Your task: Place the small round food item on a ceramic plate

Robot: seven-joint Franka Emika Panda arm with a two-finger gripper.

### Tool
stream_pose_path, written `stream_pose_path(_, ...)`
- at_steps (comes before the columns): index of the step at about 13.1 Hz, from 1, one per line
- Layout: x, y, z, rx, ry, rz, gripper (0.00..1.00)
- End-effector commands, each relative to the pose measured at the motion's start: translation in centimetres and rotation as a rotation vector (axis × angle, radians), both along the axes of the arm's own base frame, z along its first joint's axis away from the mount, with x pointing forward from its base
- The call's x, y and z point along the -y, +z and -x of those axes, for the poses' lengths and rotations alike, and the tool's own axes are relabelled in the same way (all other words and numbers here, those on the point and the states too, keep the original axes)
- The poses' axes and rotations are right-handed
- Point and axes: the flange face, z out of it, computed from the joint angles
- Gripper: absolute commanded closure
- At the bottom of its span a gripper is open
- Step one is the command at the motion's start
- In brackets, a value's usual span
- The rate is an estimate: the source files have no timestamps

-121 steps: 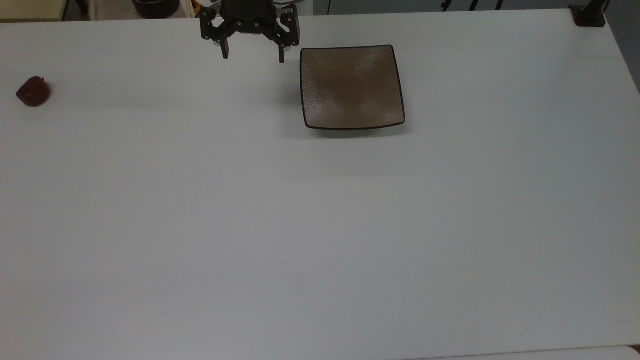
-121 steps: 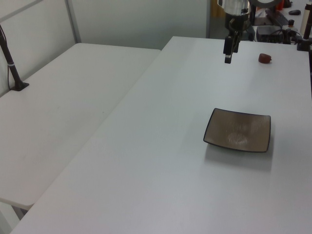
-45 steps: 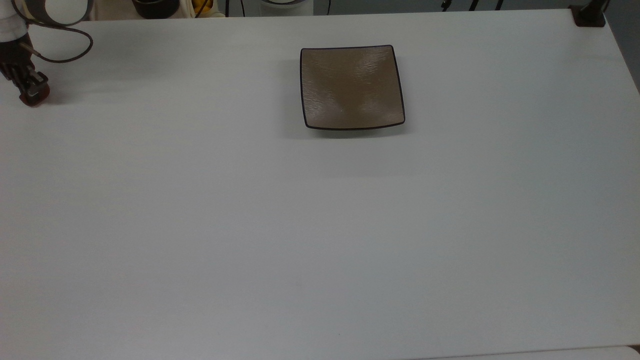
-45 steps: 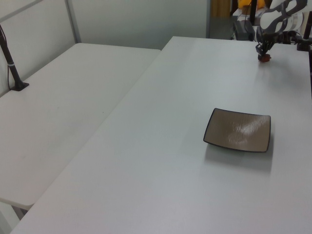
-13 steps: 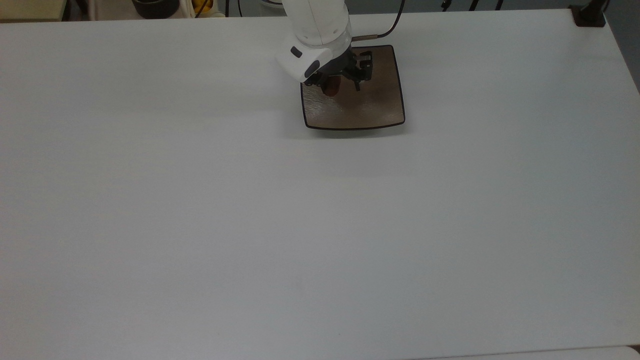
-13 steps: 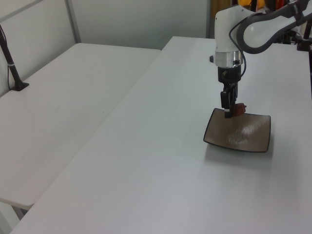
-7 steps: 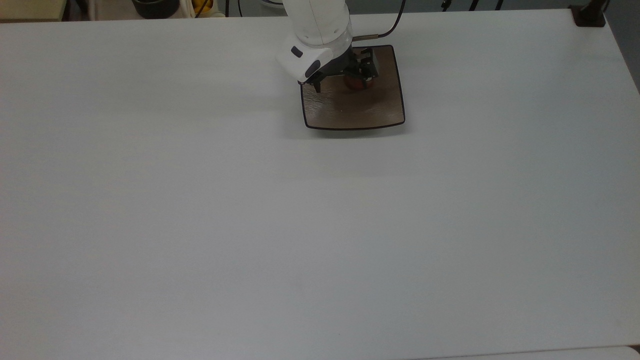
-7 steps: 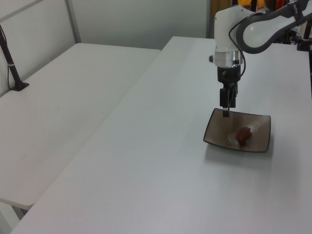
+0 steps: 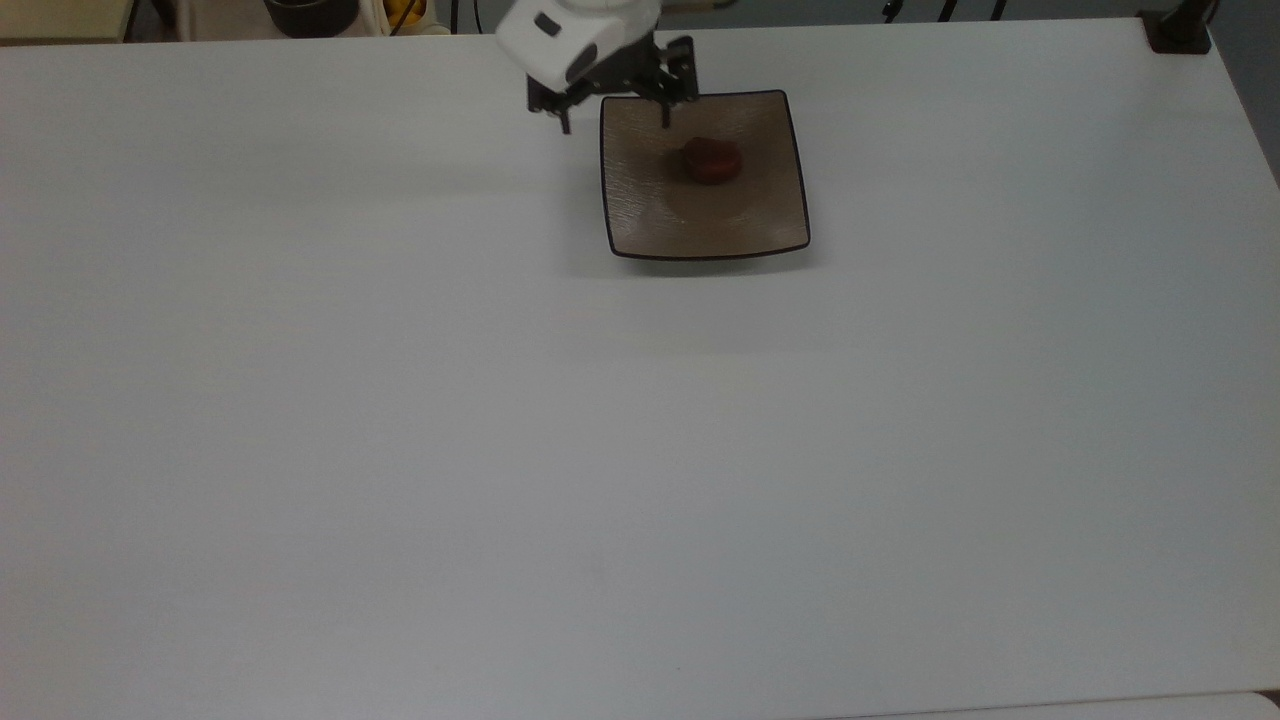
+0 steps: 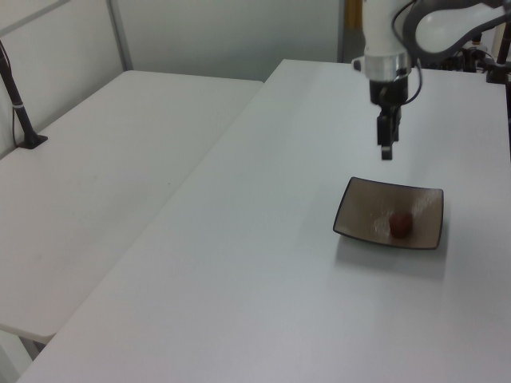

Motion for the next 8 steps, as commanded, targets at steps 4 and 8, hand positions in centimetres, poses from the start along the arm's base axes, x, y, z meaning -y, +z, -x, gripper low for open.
stream_pose_path(4, 8.1, 8.3, -2.6, 0.149, -0.058, 0.021, 0.0)
stream_pose_path(8, 8.3, 8.3, -4.7, 0.161, -0.108, 0.024, 0.0)
